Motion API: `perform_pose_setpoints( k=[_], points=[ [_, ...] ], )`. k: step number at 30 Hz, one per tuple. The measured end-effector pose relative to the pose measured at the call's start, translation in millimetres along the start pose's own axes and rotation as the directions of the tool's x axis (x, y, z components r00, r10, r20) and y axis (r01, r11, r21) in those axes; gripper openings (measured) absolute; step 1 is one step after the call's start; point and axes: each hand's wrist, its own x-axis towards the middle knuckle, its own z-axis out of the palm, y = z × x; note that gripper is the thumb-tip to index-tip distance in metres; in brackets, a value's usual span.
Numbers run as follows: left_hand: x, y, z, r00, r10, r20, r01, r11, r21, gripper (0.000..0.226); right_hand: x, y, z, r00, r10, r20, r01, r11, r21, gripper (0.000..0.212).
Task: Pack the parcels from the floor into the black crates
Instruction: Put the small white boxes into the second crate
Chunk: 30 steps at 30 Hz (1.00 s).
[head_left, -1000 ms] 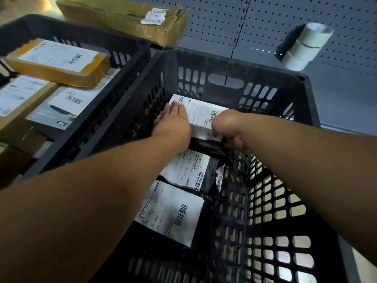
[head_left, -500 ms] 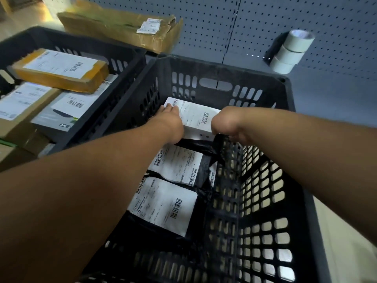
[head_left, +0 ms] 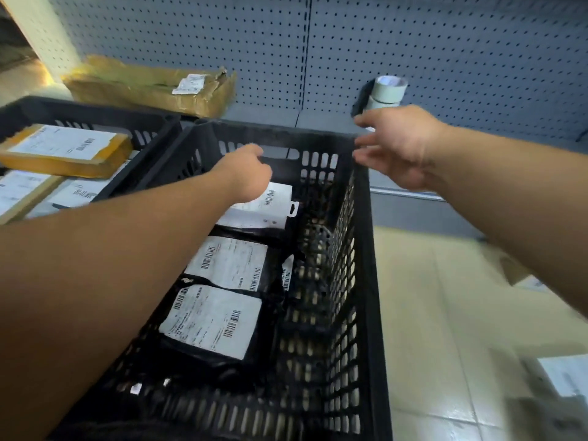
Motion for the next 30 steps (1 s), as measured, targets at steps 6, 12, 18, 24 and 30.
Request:
perform_pose_setpoints(
  k=[6,12,18,24,30],
  points=[
    [-26.0,85.2,18.8,0.973,0.166,-0.163,-0.184,0.978,-0.103,0.048,-16.2,15.2,-88.6,0.998,-0.005,-0.069,0.004,1.0,-0.01,0.045],
    [-57.7,172.0,63.9,0.938,0.302,-0.172,-0.337,0.911,-0.239,0.044,-37.1,52.6,-194.1,0.977,0.064,-0.203,-0.077,0.995,-0.061,0.044],
    [-89.0,229.7,130.4,0.931,0.364,0.008,-0.348,0.895,-0.279,0.045,-54.1,114.3,-305.6,0.897,0.172,-0.408,-0.222,0.972,-0.078,0.042],
    [-116.2,261.4,195.4,0.928,0.306,0.214,-0.241,0.929,-0.282,0.043,-65.6,165.2,-396.7,0.812,0.253,-0.526,-0.36,0.926,-0.111,0.044],
    [-141.0,279.6,267.5,0.889,0.206,0.409,-0.118,0.966,-0.229,0.027,-80.2,206.5,-445.6,0.757,0.348,-0.553,-0.491,0.862,-0.129,0.034]
  ],
)
